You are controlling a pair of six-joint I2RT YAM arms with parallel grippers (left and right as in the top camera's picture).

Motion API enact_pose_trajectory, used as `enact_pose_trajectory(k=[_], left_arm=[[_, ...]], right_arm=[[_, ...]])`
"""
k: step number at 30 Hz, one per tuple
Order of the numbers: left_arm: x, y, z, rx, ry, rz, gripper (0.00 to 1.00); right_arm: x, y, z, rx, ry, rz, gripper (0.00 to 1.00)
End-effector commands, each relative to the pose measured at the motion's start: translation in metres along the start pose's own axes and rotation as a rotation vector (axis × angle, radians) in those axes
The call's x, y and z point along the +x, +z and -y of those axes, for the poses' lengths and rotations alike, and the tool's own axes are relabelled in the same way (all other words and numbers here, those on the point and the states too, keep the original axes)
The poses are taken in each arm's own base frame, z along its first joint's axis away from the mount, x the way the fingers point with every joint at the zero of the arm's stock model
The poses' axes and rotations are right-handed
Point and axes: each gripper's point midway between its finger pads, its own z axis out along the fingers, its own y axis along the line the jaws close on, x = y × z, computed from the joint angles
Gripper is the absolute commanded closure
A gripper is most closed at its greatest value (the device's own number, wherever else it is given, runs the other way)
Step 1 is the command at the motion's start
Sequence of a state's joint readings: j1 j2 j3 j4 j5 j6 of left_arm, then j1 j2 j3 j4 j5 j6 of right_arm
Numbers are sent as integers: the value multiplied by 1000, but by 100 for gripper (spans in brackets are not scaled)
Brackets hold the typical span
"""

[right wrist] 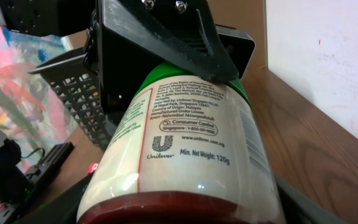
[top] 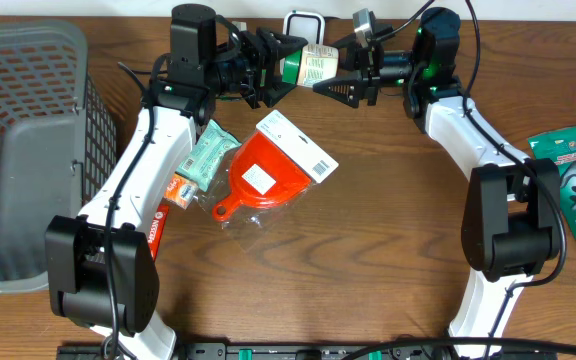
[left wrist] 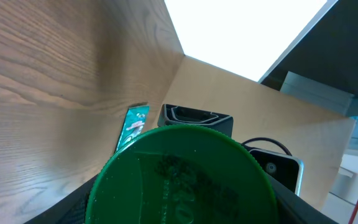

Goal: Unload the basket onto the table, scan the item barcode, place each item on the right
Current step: 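Close the right gripper around the jar held by the left gripper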

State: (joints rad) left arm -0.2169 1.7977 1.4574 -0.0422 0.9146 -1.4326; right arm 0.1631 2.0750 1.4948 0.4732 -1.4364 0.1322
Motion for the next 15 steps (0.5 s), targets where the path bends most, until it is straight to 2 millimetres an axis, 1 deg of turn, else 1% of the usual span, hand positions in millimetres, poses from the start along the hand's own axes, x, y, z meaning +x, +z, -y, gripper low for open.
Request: enact_pose_trajectory(k=[1, 8, 13, 15], left_arm=[[4, -9, 22, 34, 71, 19, 93], [4, -9, 22, 34, 71, 18, 93], [4, -9, 21, 33, 90, 19, 92], [4, -9, 20, 29, 87, 19, 93]], right_arm=[[-2, 14, -21, -111, 7, -17, 48], [-8, 14, -23, -113, -18, -11, 56], [-8, 14, -23, -111, 19, -13, 61], [-9, 14, -19, -91, 50, -9, 64]])
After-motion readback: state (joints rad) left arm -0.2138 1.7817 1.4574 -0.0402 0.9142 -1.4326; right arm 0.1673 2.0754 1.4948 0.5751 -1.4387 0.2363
